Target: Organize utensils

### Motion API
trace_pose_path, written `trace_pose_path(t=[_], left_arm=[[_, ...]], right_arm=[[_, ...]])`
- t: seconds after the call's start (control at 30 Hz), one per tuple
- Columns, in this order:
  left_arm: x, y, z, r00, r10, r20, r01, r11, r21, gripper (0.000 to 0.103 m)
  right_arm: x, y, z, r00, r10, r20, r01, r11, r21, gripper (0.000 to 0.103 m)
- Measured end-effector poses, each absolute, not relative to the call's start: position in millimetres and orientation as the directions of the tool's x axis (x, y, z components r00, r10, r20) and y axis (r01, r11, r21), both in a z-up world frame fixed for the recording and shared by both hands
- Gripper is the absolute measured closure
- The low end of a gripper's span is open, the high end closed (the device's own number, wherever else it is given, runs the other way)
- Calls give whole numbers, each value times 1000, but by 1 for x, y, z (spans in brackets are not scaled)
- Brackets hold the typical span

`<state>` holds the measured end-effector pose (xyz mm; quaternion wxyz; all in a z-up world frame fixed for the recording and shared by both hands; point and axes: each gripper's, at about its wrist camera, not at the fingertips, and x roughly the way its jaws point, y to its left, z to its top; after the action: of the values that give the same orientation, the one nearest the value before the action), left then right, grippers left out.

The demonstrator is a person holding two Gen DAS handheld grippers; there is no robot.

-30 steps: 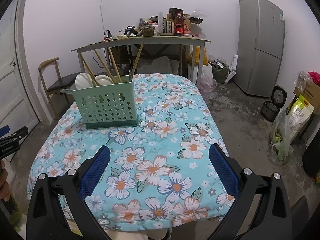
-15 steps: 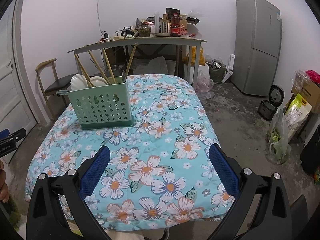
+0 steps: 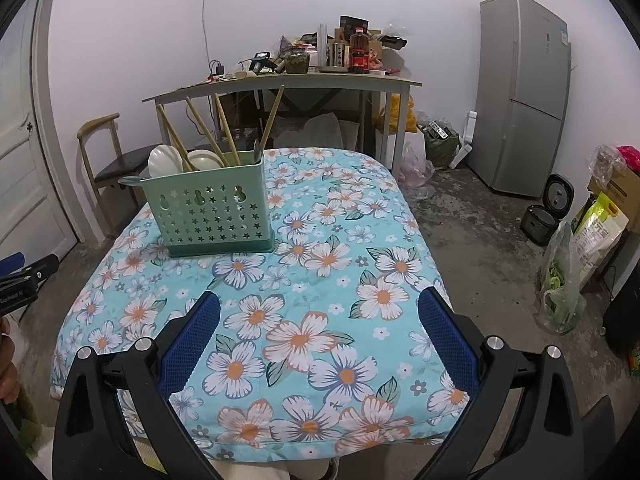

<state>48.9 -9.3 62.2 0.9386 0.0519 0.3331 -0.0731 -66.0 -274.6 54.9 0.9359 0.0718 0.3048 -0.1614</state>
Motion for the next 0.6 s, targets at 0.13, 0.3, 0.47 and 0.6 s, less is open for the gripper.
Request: trace_pose_path(t=[0.13, 0.3, 0.47, 0.6], left_arm=[[49, -9, 62, 766, -102, -635, 168, 985, 44, 8], [51, -9, 61, 758, -98, -645, 167, 985, 47, 8], [52, -9, 61, 759, -90, -645, 160, 986, 50, 8], [51, -8, 61, 757, -90, -647, 162, 985, 53, 8]], right_arm=[[-66, -274, 55, 762, -259, -594, 347, 937, 36, 7], [-66, -274, 55, 762, -258, -594, 346, 938, 37, 6], [-66, -274, 55, 762, -258, -594, 346, 938, 37, 6], [-66, -275, 55, 762, -256, -594, 345, 938, 39, 6]])
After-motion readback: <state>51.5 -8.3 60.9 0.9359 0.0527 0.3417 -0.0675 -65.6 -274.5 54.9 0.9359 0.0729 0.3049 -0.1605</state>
